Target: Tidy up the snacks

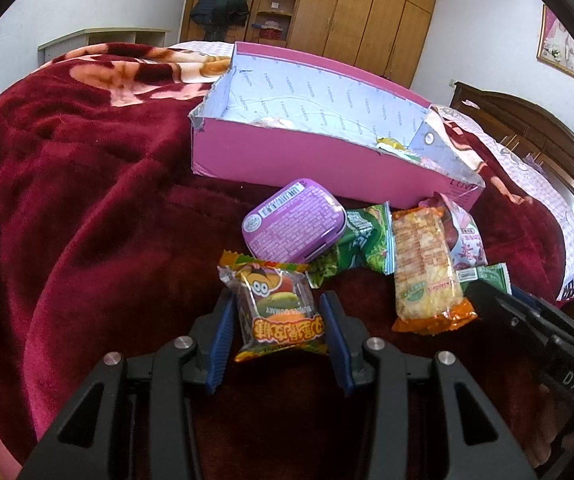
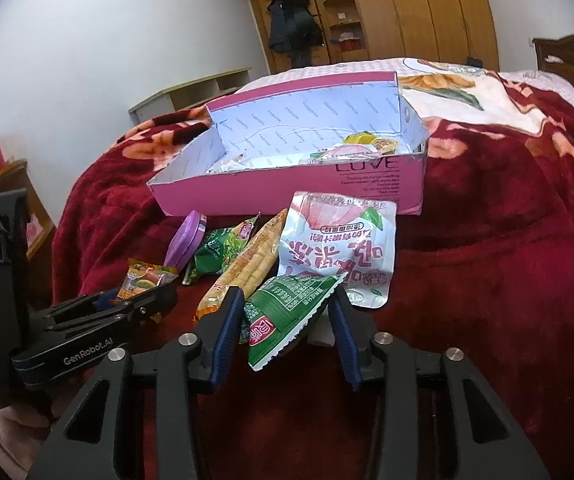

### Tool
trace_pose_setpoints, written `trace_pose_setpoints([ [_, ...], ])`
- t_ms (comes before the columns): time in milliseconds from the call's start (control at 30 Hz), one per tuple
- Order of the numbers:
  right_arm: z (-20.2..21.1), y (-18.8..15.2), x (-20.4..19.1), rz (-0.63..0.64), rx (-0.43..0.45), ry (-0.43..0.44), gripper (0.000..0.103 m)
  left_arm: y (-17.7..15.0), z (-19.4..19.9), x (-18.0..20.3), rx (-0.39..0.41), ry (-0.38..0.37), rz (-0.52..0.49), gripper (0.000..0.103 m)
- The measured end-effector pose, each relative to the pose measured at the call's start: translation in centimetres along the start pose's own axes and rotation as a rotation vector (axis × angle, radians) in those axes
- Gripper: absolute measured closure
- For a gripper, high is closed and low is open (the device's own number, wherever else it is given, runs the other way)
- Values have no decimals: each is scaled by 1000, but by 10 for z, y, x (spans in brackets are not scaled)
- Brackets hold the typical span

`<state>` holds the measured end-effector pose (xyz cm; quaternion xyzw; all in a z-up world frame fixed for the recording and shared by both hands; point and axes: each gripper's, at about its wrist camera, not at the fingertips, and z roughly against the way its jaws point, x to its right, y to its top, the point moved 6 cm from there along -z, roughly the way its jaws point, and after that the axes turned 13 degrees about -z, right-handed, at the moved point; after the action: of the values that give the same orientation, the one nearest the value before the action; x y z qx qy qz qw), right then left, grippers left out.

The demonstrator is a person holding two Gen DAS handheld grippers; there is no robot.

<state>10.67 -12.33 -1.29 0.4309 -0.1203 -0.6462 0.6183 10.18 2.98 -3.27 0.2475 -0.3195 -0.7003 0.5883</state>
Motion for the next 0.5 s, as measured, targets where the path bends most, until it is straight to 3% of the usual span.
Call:
trace_pose_setpoints([
  [500,39,3,-11,11,68,86,65,10,26,4,39,-1,6,59],
])
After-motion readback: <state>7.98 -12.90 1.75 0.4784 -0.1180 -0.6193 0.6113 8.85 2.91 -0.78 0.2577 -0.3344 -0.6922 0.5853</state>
